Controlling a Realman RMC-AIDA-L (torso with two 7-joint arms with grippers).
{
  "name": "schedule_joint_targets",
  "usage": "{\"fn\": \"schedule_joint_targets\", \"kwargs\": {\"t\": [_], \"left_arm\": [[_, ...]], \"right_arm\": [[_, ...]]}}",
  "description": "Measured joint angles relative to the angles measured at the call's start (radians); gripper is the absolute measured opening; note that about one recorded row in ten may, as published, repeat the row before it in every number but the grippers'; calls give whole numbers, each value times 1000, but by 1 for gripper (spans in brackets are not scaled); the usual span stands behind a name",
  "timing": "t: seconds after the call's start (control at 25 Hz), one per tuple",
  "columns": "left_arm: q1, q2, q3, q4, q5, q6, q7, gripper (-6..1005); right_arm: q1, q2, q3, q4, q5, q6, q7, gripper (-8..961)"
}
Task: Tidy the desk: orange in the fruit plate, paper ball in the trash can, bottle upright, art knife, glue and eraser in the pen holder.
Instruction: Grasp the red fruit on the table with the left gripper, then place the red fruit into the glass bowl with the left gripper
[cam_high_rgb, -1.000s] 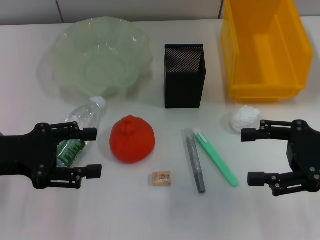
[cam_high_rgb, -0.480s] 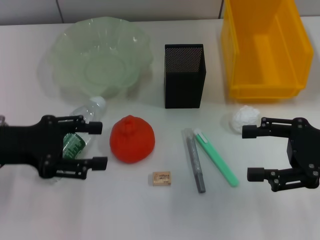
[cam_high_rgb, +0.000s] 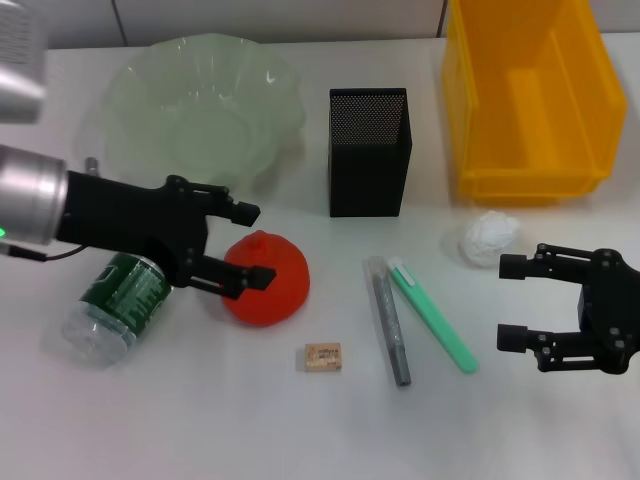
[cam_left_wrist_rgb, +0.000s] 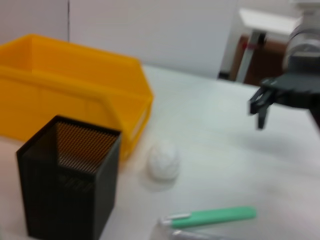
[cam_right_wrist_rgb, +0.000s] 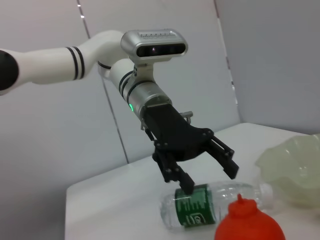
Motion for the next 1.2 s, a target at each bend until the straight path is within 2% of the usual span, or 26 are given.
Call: {"fn": "schedule_joint_targets", "kwargs": {"t": [0.28,0.64,0.88,0.96,1.12,1.2], "left_arm": [[0,-1,167,-6,1,-190,-15,684],[10,1,237,-43,3,-282,-3,648],[16,0,253,-53,2,-300,0,413],[19,0,250,-53,-7,-287,0,365],[34,2,240,-54,-88,-233,1,268],[46,4,224,-54,-176,-197,8,236]], "right_arm": [[-11,0,0,10,0,13,-8,825],[-8,2,0,11,2,-23,-8,825],[-5,0,0,11,5,-34,-8,824],[-4,-1,0,11,6,-35,-8,824],[-6,0,0,11,8,-34,-8,824],[-7,2,0,11,8,-29,-8,824]]}}
